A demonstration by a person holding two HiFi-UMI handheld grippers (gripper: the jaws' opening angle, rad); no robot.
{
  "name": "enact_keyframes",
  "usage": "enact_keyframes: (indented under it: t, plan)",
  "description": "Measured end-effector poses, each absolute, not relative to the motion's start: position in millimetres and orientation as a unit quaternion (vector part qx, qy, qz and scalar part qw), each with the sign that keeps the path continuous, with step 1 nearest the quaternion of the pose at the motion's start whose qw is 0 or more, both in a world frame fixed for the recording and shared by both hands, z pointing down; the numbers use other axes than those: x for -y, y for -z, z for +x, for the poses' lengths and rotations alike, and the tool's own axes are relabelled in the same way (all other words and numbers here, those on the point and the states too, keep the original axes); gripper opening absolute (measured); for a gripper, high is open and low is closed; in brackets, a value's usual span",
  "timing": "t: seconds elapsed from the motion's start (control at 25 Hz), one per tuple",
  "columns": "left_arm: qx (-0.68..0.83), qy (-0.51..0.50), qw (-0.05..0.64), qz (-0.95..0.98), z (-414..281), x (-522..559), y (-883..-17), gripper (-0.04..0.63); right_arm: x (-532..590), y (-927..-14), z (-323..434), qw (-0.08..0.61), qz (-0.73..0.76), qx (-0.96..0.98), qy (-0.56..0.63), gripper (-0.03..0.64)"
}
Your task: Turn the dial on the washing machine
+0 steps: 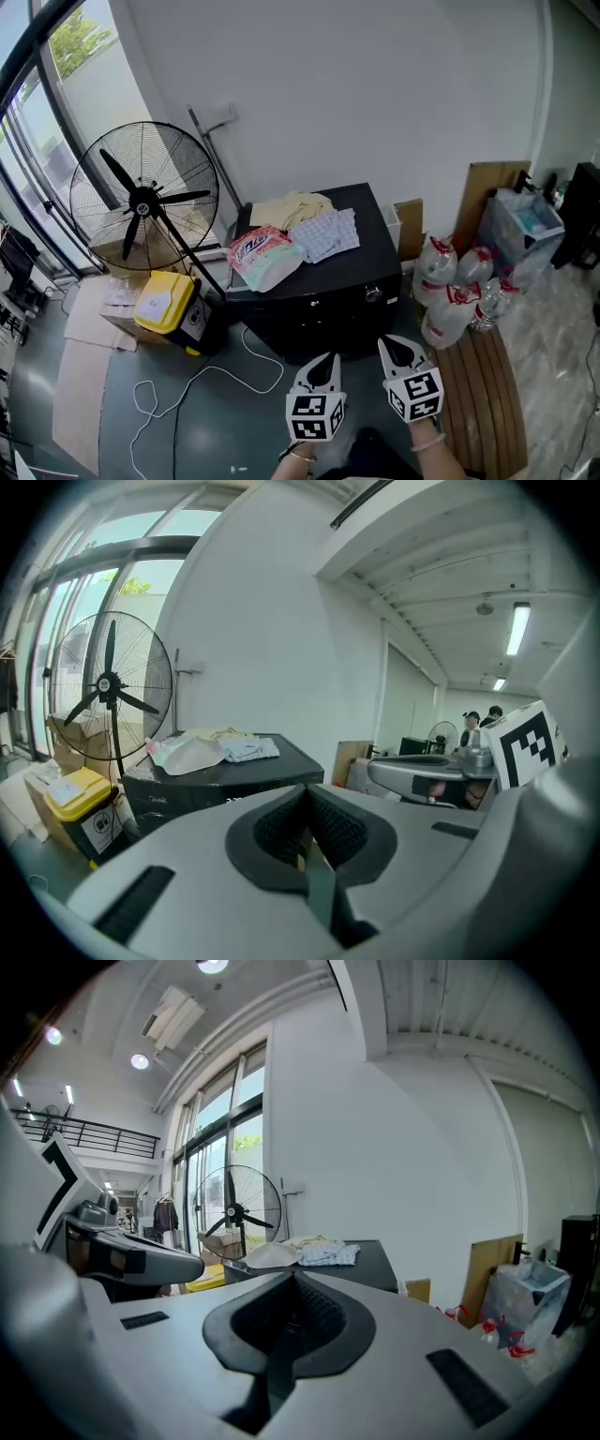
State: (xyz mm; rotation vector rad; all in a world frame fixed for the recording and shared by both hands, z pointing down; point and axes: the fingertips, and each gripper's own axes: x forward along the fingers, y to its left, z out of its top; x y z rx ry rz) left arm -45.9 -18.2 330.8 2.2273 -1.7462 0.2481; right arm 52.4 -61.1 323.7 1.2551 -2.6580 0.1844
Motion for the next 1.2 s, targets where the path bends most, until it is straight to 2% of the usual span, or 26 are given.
enact_keyframes:
  t: [1.2]
  plan:
    - [0.618, -0.051, 0.058, 0.783, -77.3, -112.1, -247.3, 0.017, -74.3, -239.3, 55.8, 0.064, 0.451, 0.890, 0.004, 0.026]
